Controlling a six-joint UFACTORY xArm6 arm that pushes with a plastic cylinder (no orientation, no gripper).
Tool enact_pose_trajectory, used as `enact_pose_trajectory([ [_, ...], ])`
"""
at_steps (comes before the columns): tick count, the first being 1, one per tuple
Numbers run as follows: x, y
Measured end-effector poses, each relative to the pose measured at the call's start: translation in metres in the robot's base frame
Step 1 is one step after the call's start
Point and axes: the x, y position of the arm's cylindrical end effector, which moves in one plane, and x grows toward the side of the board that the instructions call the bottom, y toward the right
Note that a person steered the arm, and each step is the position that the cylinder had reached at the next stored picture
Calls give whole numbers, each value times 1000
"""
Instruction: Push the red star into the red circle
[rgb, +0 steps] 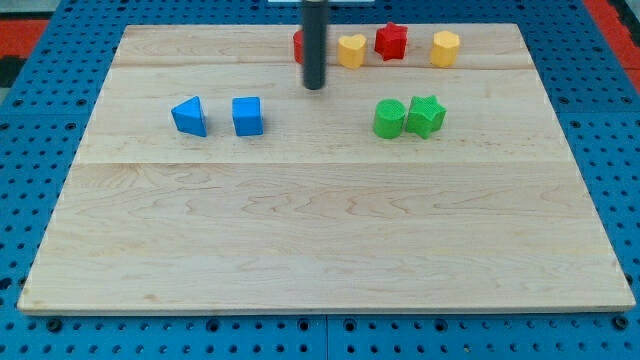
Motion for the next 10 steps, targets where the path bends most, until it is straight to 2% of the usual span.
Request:
enact_pose_trajectory([
  [2, -44, 48],
  [3, -76, 49],
  [5, -75, 62],
  [7, -40, 145],
  [8, -39, 139],
  [10, -53, 82],
])
